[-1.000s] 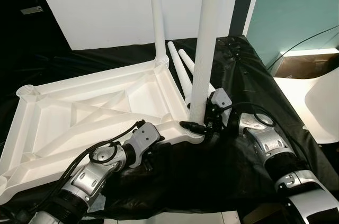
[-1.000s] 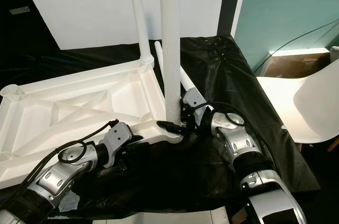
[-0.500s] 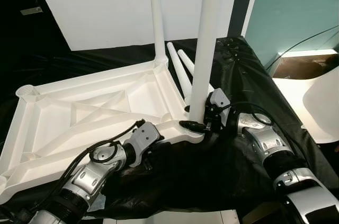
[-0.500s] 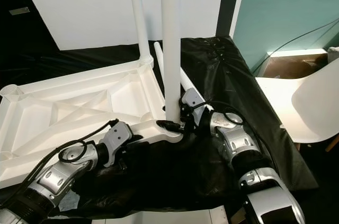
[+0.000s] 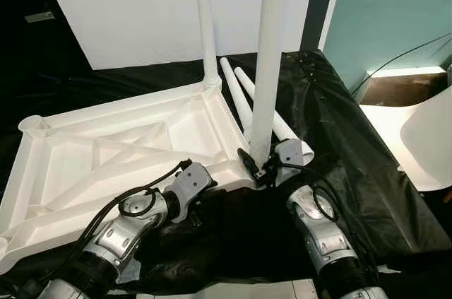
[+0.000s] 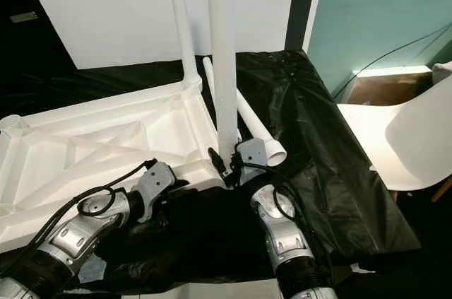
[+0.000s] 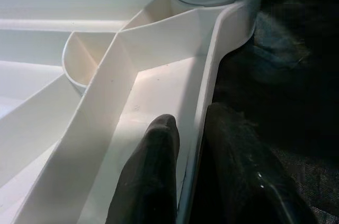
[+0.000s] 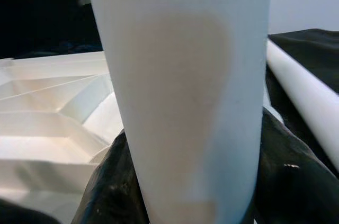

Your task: Building children table

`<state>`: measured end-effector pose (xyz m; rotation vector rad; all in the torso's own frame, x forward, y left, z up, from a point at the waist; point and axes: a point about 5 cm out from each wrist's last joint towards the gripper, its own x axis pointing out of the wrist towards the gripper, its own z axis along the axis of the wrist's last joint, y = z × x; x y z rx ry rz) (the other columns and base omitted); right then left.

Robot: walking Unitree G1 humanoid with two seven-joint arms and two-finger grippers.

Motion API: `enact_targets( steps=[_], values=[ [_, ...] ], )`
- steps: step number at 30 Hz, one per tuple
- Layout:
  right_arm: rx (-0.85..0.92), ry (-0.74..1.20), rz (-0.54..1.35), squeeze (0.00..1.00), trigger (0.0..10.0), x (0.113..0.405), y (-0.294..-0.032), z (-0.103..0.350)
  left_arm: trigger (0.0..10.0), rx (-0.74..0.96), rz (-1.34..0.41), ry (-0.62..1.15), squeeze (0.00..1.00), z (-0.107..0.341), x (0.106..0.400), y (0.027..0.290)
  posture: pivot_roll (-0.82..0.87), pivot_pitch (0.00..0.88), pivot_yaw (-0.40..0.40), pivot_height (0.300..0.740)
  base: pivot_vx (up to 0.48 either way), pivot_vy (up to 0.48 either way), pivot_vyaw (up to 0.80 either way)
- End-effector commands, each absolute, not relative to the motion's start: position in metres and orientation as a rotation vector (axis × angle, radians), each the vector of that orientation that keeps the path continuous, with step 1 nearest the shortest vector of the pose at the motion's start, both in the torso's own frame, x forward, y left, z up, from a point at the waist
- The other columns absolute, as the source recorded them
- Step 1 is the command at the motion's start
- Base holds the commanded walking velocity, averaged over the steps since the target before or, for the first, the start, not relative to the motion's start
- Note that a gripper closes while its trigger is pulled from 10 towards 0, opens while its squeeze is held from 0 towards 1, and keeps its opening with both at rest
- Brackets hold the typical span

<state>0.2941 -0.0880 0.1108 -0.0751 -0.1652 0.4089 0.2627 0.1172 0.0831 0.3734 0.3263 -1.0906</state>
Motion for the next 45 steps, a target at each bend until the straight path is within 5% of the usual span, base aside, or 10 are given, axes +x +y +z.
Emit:
enact_targets(
  steps=[1, 4, 6, 13, 14, 18, 21, 43, 44, 45],
  values=[
    [-0.075, -0.165, 0.136, 0.0, 0.0, 0.304, -0.13, 0.117, 10.0, 0.32, -1.401, 0.564, 0.0, 0.046, 0.221, 0.112, -0.03, 0.0, 0.029, 0.74, 0.0, 0.0, 0.0],
    [-0.097, -0.153, 0.187, 0.0, 10.0, 0.302, -0.121, 0.115, 10.0, 0.324, -1.391, 0.563, 0.0, 0.045, 0.221, 0.114, -0.03, 0.0, 0.029, 0.74, 0.0, 0.0, 0.0],
    [-0.114, -0.152, 0.24, 0.63, 10.0, 0.302, -0.113, 0.116, 10.0, 0.321, -1.354, 0.547, 0.0, 0.046, 0.226, 0.115, -0.03, 0.0, 0.025, 0.74, 0.0, 0.0, 0.0],
    [-0.156, -0.134, 0.351, 0.0, 10.0, 0.301, -0.097, 0.114, 10.0, 0.319, -1.239, 0.464, 0.0, 0.052, 0.243, 0.114, -0.03, 0.0, 0.02, 0.74, 0.0, 0.0, 0.0],
    [-0.145, -0.119, 0.343, 1.0, 10.0, 0.302, -0.099, 0.112, 10.0, 0.324, -1.236, 0.463, 0.0, 0.051, 0.242, 0.114, -0.03, 0.0, 0.02, 0.74, 0.0, 0.0, 0.0],
    [-0.134, -0.083, 0.373, 1.0, 10.0, 0.301, -0.099, 0.107, 10.0, 0.318, -1.235, 0.465, 0.0, 0.052, 0.241, 0.115, -0.03, 0.0, 0.019, 0.74, 0.0, 0.0, 0.0],
    [-0.129, -0.064, 0.395, 0.0, 10.0, 0.3, -0.099, 0.105, 10.0, 0.299, -1.236, 0.461, 0.0, 0.054, 0.239, 0.118, -0.03, 0.0, 0.018, 0.74, 0.0, 0.0, 0.0],
    [-0.128, 0.016, 0.46, 0.0, 10.0, 0.3, -0.094, 0.097, 10.0, 0.197, -1.137, 0.216, 0.03, 0.092, 0.245, 0.131, -0.02, 0.0, 0.021, 0.74, 0.0, 0.0, 0.0],
    [-0.129, 0.017, 0.462, 0.0, 10.0, 0.3, -0.094, 0.097, 10.0, 0.185, -1.145, 0.178, 0.77, 0.098, 0.245, 0.129, -0.02, 0.0, 0.024, 0.74, 0.0, 0.0, 0.0],
    [-0.129, 0.017, 0.462, 0.0, 10.0, 0.3, -0.094, 0.097, 10.0, 0.185, -1.145, 0.178, 0.77, 0.098, 0.245, 0.129, -0.02, 0.0, 0.024, 0.74, 0.0, 0.0, 0.0]
  ],
)
